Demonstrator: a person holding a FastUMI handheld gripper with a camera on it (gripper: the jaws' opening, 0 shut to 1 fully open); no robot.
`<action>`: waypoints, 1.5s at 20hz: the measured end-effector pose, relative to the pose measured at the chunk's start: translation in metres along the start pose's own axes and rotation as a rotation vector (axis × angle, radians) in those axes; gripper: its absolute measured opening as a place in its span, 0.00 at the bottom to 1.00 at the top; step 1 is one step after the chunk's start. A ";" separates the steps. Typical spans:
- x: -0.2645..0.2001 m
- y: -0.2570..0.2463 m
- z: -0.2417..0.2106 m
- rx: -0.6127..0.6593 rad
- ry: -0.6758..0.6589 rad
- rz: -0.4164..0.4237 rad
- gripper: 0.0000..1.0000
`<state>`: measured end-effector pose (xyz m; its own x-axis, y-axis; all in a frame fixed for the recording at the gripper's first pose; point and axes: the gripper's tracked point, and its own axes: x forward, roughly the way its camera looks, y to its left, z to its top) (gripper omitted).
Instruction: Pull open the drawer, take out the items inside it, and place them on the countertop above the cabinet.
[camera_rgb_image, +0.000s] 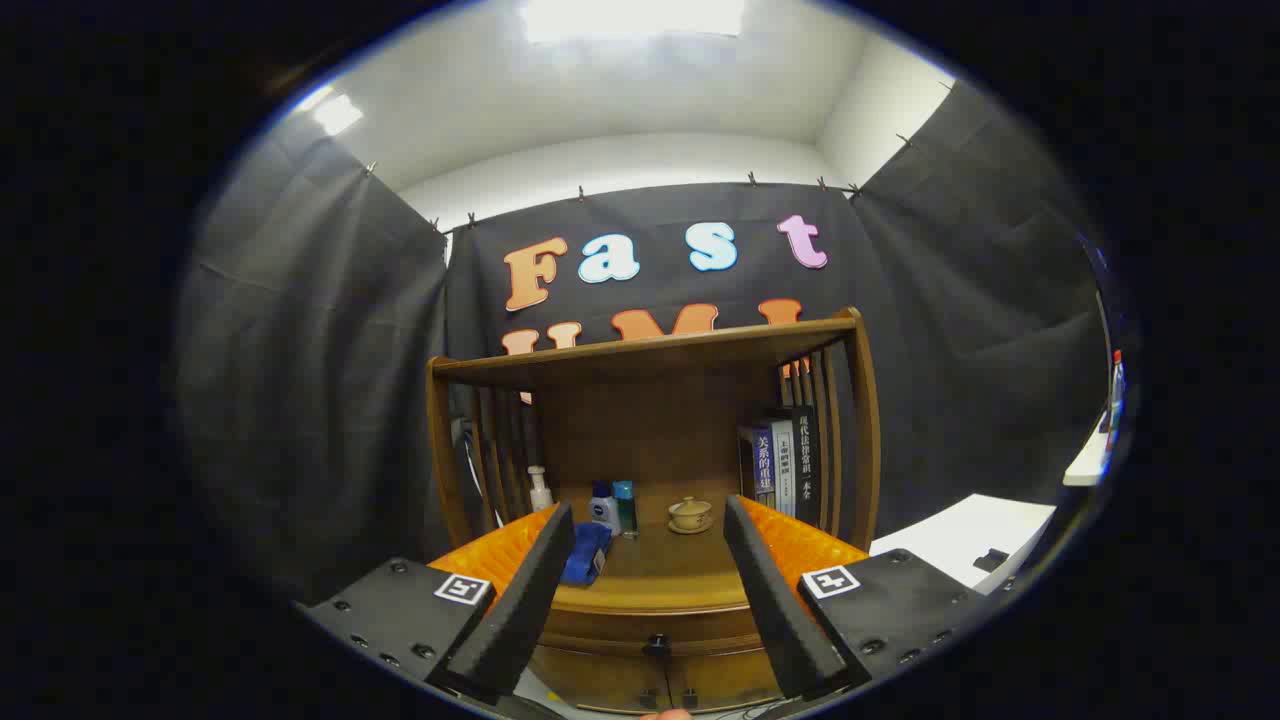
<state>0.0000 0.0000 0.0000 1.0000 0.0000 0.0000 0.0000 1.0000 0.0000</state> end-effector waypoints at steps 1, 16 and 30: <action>0.001 -0.004 0.002 0.005 -0.005 -0.006 0.97; -0.006 -0.043 0.000 -0.028 -0.022 -0.091 0.98; 0.000 -0.051 -0.026 -0.017 -0.039 -0.109 0.98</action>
<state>0.0003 -0.0508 -0.0256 0.9933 -0.1083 0.0397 0.1089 0.9939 -0.0146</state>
